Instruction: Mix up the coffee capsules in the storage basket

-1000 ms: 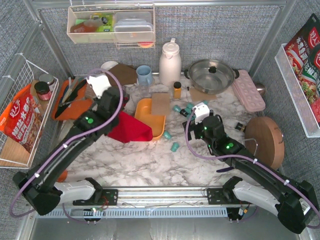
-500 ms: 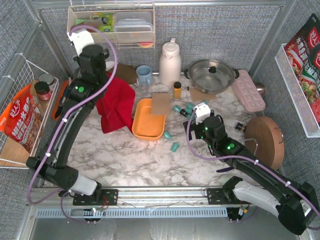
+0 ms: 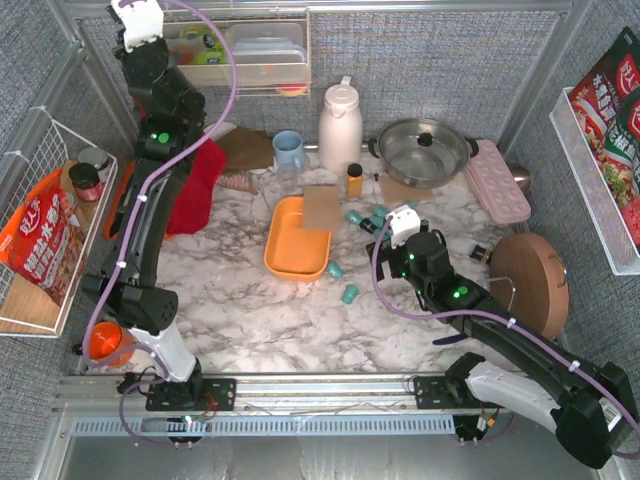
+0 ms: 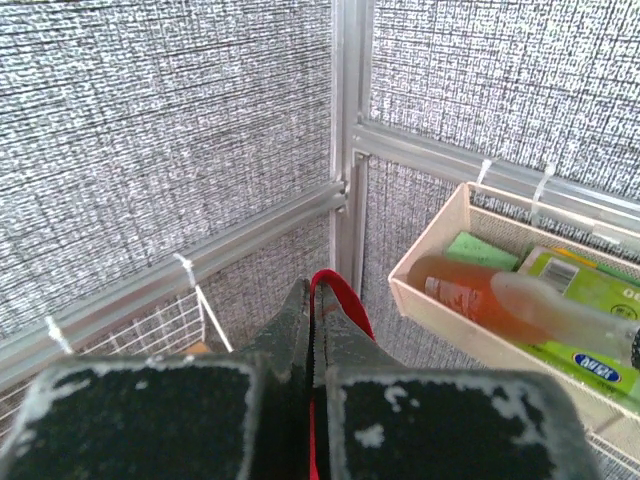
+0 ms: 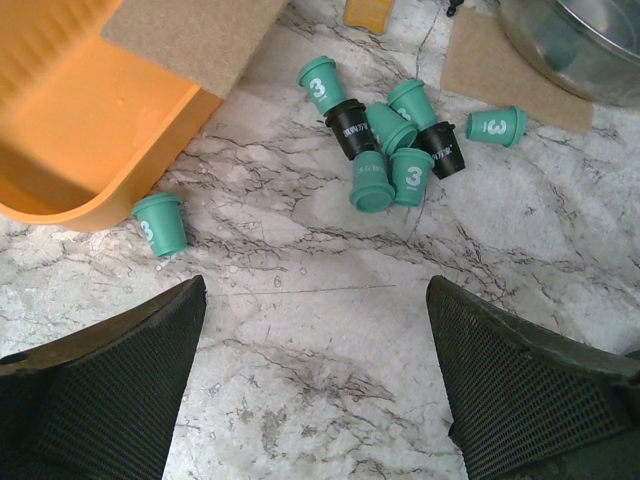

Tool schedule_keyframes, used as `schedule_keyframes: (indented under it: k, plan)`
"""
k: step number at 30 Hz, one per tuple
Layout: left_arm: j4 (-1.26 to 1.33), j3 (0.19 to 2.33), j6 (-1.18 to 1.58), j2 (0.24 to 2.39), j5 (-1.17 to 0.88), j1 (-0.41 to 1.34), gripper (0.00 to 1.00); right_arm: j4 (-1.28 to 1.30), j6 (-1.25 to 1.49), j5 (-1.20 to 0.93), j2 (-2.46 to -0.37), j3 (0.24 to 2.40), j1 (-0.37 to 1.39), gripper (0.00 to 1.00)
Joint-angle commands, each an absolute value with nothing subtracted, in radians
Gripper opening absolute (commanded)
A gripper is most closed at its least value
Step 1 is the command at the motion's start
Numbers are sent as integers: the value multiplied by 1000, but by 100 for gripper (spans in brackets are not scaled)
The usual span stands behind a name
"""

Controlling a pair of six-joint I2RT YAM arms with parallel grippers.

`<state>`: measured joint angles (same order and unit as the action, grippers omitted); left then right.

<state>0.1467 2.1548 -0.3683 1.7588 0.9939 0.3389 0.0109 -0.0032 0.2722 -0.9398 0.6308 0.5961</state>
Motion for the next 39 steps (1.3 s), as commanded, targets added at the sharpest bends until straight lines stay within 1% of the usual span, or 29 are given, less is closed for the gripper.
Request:
schedule_keyframes:
  k: [1,4,9,14,19,28,33,34,35,36,38,39]
  plan:
    - [135,2153,-270,1792,851,304,0,-8,-3,281,-947,639,596,96]
    - [75,2153,-206,1845,771,290,0,-6,-3,281,-950,641,596,97]
    - [31,2157,-147,1918,745,253,0,-5,-5,285,-949,640,597,96]
    - [-50,2139,-14,1958,701,177,0,-3,-3,281,-961,643,596,96]
    - [-71,2018,83,1963,661,125,0,0,-2,279,-973,649,597,96]
    - [-68,1795,211,1953,610,114,0,-1,0,280,-983,650,597,96]
    - [-113,1729,301,1960,573,105,1,-3,4,279,-995,653,597,96]
    - [-134,1727,327,1967,558,102,5,-3,4,280,-997,655,597,97]
    - [-156,1726,346,1973,549,101,12,-1,6,280,-1000,656,596,96]
    - [-176,1726,361,1979,543,100,21,-3,8,278,-1001,656,597,96]
    - [-212,1726,387,1981,544,95,59,-11,8,265,-1001,657,597,97]
    - [-228,1726,398,1977,546,95,70,-15,6,255,-1003,657,596,97]
